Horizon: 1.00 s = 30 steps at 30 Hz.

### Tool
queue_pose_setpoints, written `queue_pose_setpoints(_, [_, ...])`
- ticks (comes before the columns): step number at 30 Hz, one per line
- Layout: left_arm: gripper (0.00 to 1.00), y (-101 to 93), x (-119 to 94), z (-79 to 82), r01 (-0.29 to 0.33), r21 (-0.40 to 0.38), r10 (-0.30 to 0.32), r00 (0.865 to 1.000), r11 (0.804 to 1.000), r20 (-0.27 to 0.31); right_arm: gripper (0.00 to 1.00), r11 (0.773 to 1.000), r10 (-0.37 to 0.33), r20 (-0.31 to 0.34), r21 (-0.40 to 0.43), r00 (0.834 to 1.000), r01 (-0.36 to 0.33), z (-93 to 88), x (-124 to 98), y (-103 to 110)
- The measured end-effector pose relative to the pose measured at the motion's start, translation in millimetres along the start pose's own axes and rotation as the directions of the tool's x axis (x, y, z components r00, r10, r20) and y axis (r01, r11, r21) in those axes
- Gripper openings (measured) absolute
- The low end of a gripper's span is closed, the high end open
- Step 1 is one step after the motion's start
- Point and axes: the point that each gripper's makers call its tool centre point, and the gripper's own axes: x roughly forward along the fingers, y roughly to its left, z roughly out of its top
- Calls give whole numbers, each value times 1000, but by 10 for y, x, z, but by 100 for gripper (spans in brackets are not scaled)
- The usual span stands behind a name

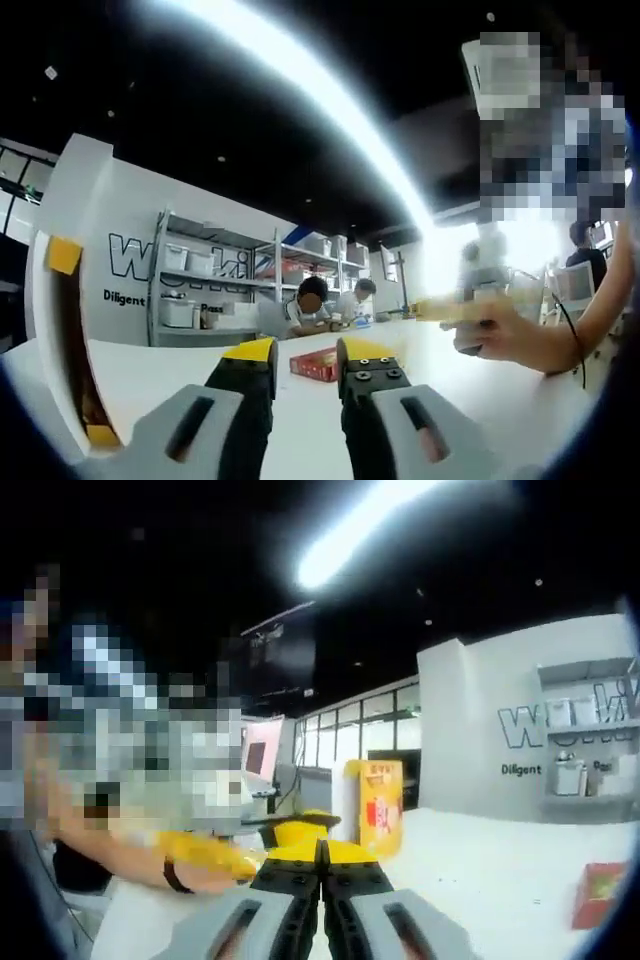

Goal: Tear open the coffee pouch, take out the coffee, and pour the coffee from the pouch into the cup

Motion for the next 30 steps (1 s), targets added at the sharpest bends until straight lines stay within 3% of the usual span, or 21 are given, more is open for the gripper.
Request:
queue_pose_setpoints(2, [26, 0, 5, -16, 0, -3, 0, 1000, 1000, -1, 0, 999, -21, -98, 22, 995, 24, -330, 25, -118])
queue_pose_setpoints(3, [26, -3, 7, -34, 0, -5, 0, 1000, 1000, -6, 0, 999, -37, -141, -7, 989, 36, -461, 40, -175])
queue_pose_setpoints(4, [26, 3, 16, -52, 1, -6, -1, 1000, 1000, -10, 0, 998, -56, -146, -28, 988, 52, -464, 25, -231])
queue_pose_setpoints(6, [26, 5, 21, -61, 2, -3, -2, 1000, 1000, -13, 0, 998, -62, -55, 10, 997, 62, -181, -36, -232])
queue_pose_setpoints(7, [26, 0, 18, -43, 3, 1, -3, 1000, 1000, -10, 0, 993, -98, -4, -63, 995, 97, 23, -127, -251])
queue_pose_setpoints(8, [26, -49, 0, -21, 5, 3, -5, 1000, 1000, -5, 0, 994, -90, 14, -53, 996, 90, 97, -162, -238])
queue_pose_setpoints(10, [26, -59, -1, -6, 7, 4, -7, 1000, 1000, 1, 0, 997, -76, -18, -4, 997, 76, -26, -131, -273])
queue_pose_setpoints(12, [26, -55, 8, -17, 9, 4, -9, 1000, 1000, 1, 0, 998, -54, -125, 30, 991, 58, -390, -12, -244])
queue_pose_setpoints(14, [26, -58, 16, -49, 15, 0, -15, 1000, 1000, -5, 0, 999, -3, -139, 39, 990, 9, -485, 96, -83])
queue_pose_setpoints(16, [26, -65, 17, -60, 18, 8, -18, 1000, 1000, -7, 0, 999, 12, -139, -30, 990, -16, -394, 134, 62])
queue_pose_setpoints(18, [26, -67, 16, -47, 21, 10, -20, 1000, 1000, -4, 0, 999, 40, -59, -31, 997, -41, -157, 136, 211])
queue_pose_setpoints(19, [26, -69, 17, -40, 21, 11, -21, 1000, 1000, -2, 0, 999, 33, -75, -29, 997, -35, -188, 131, 205])
queue_pose_setpoints(22, [26, -79, 15, -54, 23, 12, -23, 1000, 1000, -5, 0, 998, -26, -178, -56, 984, 16, -510, 128, -12])
queue_pose_setpoints(26, [26, -65, 15, -59, 23, 11, -23, 1000, 1000, -9, 0, 992, -106, -51, -67, 993, 102, -73, -89, -207])
queue_pose_setpoints(27, [26, -63, 12, -44, 22, 12, -22, 1000, 1000, -5, 0, 994, -90, 7, -65, 996, 90, 88, -138, -185])
queue_pose_setpoints(30, [26, -56, 19, -33, 26, 8, -26, 1000, 1000, 0, 0, 996, -69, -56, -56, 996, 65, -88, -89, -163])
